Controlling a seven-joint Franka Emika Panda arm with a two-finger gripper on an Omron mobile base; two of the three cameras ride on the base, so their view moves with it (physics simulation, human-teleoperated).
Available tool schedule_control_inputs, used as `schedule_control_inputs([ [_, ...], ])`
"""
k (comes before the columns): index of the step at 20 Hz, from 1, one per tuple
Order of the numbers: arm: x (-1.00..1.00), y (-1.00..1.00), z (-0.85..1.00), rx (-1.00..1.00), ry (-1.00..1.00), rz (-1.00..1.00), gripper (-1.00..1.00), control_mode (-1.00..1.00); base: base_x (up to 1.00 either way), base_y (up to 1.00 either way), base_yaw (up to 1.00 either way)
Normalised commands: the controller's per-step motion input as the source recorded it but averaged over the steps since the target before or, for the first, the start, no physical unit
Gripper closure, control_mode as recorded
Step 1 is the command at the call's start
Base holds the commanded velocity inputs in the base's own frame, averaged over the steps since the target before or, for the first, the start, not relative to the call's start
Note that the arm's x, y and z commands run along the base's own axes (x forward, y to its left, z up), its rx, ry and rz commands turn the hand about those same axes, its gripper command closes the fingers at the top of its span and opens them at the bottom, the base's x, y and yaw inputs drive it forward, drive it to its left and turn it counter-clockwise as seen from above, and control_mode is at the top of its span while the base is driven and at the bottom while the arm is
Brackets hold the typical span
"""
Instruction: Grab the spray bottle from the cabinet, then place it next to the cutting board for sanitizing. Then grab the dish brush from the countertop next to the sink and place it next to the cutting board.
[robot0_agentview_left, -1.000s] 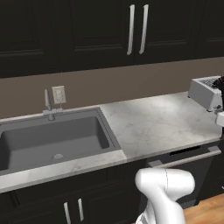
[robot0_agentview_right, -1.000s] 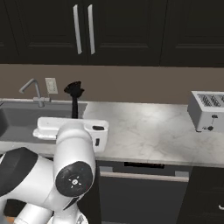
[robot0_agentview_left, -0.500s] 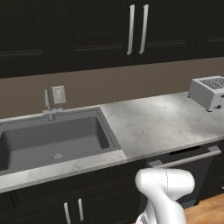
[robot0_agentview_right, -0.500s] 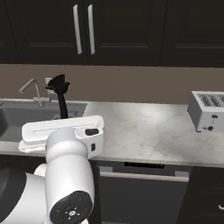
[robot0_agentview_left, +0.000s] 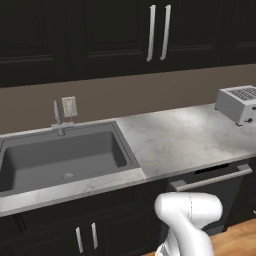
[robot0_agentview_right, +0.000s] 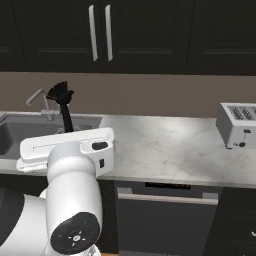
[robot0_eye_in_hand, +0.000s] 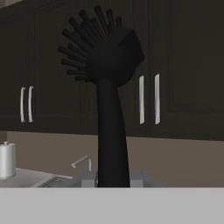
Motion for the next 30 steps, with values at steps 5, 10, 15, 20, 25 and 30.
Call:
schedule_control_inputs([
  [5, 0.0, 0.0, 0.0, 0.0, 0.0, 0.0, 1.0, 1.0, -0.9, -0.49, -0.07],
  [10, 0.0, 0.0, 0.0, 0.0, 0.0, 0.0, 1.0, 1.0, -0.97, -0.39, -0.15],
  [15, 0.0, 0.0, 0.0, 0.0, 0.0, 0.0, 1.0, 1.0, -0.58, -0.37, -0.49],
  [20, 0.0, 0.0, 0.0, 0.0, 0.0, 0.0, 1.0, 1.0, -0.21, -0.11, -0.83],
  [25, 0.0, 0.0, 0.0, 0.0, 0.0, 0.0, 1.0, 1.0, 0.0, 0.0, -0.98],
  [30, 0.0, 0.0, 0.0, 0.0, 0.0, 0.0, 1.0, 1.0, 0.0, 0.0, -1.0],
])
